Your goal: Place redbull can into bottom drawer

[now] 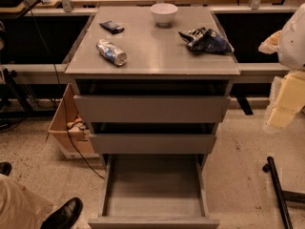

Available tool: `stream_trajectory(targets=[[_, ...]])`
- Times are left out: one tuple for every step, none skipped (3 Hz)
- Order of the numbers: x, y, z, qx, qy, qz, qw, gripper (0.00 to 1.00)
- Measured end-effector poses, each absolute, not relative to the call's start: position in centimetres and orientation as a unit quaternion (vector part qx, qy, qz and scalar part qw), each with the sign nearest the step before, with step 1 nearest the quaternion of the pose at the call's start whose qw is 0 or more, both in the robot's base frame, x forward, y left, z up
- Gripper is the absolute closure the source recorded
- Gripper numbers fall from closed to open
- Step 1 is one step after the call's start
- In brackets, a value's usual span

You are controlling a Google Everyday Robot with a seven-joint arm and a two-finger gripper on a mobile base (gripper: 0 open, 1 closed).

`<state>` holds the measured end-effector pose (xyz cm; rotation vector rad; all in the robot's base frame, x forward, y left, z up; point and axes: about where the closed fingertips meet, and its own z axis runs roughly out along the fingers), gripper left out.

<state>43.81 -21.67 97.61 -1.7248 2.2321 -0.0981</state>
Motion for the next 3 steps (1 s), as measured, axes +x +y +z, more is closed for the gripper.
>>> stream_trajectory(targets=[[43.8,-21.7,97.6,-0.603,0.781,-0.034,0.159,0.0],[46.7,-19.5,97.2,-0.613,0.768,-0.025,0.185,0.0],[52.3,-15.2,96.2,-0.624,0.751,-0.007,0.217,0.0]])
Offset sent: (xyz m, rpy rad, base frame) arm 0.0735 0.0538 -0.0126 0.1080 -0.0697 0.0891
